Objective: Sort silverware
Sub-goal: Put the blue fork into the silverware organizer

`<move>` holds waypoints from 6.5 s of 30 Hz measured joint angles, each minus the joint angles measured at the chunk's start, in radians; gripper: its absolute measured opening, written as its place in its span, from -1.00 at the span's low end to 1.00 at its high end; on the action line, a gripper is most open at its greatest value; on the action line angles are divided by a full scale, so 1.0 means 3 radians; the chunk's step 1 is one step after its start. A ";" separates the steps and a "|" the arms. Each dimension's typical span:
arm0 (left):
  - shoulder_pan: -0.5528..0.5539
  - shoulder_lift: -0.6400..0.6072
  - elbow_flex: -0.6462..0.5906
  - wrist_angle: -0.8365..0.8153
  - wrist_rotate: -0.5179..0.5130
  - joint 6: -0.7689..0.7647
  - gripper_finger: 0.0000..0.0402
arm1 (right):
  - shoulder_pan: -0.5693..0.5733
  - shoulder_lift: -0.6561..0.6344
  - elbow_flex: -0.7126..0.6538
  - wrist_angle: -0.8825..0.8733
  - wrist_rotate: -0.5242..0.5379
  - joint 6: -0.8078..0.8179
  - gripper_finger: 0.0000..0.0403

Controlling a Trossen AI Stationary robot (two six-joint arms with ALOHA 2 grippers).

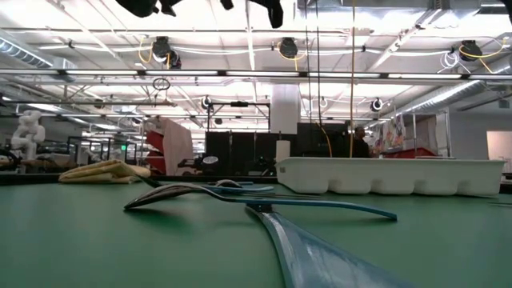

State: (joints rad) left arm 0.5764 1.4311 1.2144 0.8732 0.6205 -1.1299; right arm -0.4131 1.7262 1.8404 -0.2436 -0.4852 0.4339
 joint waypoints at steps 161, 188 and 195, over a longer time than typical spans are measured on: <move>-0.0935 0.0872 -0.0003 0.0762 -0.4004 0.0467 -1.00 | -0.0709 -0.0140 0.0000 -0.0969 -0.2145 0.0413 -0.17; -0.0942 0.0971 -0.0003 0.0784 -0.3658 0.0493 -1.00 | -0.0682 0.0244 0.0000 -0.1579 -0.2680 0.0591 -0.18; -0.0938 0.0971 -0.0003 0.0772 -0.3649 0.0496 -1.00 | -0.0686 0.0234 0.0000 -0.1577 -0.2773 0.0215 -0.51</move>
State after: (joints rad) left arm 0.2949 1.7226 1.2137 1.1048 -0.4742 -0.9812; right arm -0.6190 1.7964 1.8404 -0.7166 -1.3172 0.4985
